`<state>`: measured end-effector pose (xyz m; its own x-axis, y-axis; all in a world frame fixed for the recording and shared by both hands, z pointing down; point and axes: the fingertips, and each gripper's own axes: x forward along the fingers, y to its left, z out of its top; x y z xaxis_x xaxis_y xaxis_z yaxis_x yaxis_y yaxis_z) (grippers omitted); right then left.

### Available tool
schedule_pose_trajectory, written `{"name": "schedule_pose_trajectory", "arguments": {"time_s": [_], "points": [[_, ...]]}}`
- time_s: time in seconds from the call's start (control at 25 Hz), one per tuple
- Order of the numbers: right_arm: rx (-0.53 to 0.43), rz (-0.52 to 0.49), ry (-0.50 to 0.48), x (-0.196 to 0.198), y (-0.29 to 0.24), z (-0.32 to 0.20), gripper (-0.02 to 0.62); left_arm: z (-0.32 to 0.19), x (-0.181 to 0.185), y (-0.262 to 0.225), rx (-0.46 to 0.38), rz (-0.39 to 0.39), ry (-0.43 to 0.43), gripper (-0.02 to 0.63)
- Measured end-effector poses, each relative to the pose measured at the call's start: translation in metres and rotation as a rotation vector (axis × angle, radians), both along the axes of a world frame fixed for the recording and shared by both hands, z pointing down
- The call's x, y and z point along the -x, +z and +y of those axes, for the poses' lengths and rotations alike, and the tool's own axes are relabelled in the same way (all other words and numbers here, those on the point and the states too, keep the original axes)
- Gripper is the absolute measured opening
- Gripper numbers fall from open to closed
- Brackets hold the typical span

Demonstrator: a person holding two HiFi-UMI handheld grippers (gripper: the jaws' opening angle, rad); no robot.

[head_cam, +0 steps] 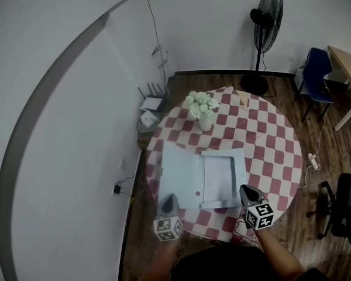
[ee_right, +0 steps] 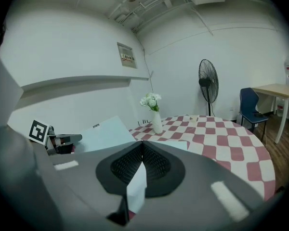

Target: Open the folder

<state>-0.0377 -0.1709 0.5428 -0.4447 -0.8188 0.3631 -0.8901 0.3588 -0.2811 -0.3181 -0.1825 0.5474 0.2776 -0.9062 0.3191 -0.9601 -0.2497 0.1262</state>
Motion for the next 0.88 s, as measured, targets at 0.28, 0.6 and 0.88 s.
{"name": "schedule_pose_trajectory", "arguments": {"time_s": [0.28, 0.6, 0.88], "points": [[-0.044, 0.034, 0.036, -0.028, -0.014, -0.007, 0.002, -0.009, -0.027, -0.026, -0.080, -0.007, 0.028, 0.006], [-0.070, 0.076, 0.060, -0.044, -0.022, -0.007, 0.002, -0.008, -0.036, -0.033, -0.111, -0.024, 0.037, 0.006], [-0.127, 0.166, 0.062, -0.059, -0.027, -0.014, 0.002, -0.011, -0.043, -0.035, -0.117, -0.046, 0.039, 0.009]]}}
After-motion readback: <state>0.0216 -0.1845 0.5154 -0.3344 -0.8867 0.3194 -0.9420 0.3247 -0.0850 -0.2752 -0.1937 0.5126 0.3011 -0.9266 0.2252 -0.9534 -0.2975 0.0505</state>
